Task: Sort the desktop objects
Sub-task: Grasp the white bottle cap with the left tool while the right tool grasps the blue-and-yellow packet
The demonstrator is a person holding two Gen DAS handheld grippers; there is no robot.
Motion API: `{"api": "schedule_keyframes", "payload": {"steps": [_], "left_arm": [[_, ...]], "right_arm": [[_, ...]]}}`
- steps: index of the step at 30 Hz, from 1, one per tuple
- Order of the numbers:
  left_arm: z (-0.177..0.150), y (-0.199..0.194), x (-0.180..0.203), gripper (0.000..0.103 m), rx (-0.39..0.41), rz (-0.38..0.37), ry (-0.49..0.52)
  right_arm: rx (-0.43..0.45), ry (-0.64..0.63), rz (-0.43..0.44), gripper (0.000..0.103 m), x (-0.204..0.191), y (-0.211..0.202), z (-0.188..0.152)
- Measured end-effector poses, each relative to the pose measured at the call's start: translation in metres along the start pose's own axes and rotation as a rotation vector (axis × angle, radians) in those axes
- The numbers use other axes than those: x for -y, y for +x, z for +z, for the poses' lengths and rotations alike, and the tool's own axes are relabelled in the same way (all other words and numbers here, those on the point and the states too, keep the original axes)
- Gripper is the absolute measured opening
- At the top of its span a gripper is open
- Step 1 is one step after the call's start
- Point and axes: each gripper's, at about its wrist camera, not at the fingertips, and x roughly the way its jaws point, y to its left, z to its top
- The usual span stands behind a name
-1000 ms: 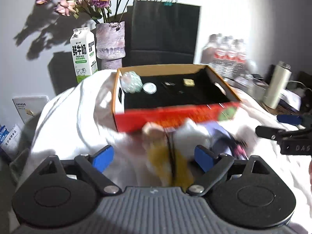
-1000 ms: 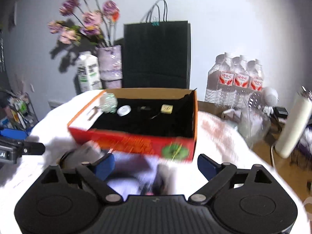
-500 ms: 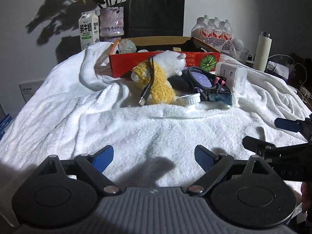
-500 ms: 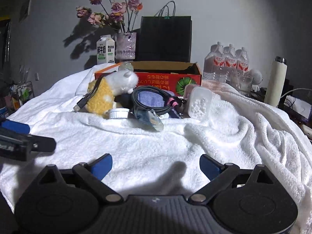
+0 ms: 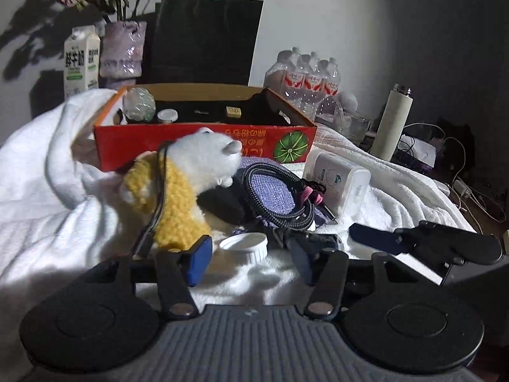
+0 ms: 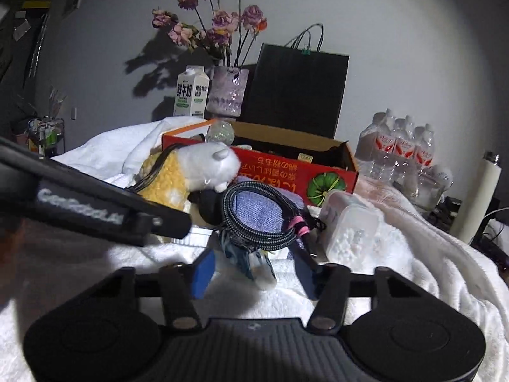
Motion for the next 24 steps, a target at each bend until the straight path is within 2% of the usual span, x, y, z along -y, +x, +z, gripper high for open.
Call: {"api": "schedule_keyframes", "payload": {"steps": [2, 6, 8, 9, 11, 15, 17, 19, 24], "left_arm": [[0.0, 0.016, -0.005, 0.056, -0.032, -0.005, -0.025], [-0.002, 0.033, -0.013, 0.052, -0.074, -0.029, -0.067], [-0.003, 0.038, -0.013, 0.047, -0.077, -0.029, -0.07], [-0.003, 0.039, -0.013, 0.042, -0.079, -0.027, -0.071], [-0.004, 0.039, -0.014, 0.041, -0.085, -0.026, -0.084], [-0.006, 0.02, -0.012, 0.041, -0.064, -0.027, -0.093], [-0.009, 0.005, -0.008, 0.041, -0.038, -0.008, -0.063], [-0.013, -0.011, -0.003, 0.041, -0.012, 0.014, -0.031], [-0.029, -0.042, -0.001, 0.041, -0.001, 0.043, 0.0]], "right_arm": [[-0.015, 0.02, 0.006, 0.037, 0.003, 0.009, -0.001], [-0.062, 0.063, 0.048, 0.032, 0.01, 0.022, -0.006], [-0.061, 0.094, 0.066, 0.029, 0.015, 0.023, -0.007], [-0.068, 0.107, 0.07, 0.028, 0.015, 0.024, -0.007], [-0.071, 0.123, 0.073, 0.024, 0.017, 0.025, -0.008], [-0.079, 0.141, 0.086, 0.015, 0.019, 0.026, -0.008], [-0.083, 0.133, 0.081, 0.009, 0.017, 0.024, -0.008], [-0.085, 0.122, 0.077, 0.009, 0.013, 0.018, -0.009], [-0.094, 0.171, 0.185, 0.007, 0.004, -0.009, -0.02]]}}
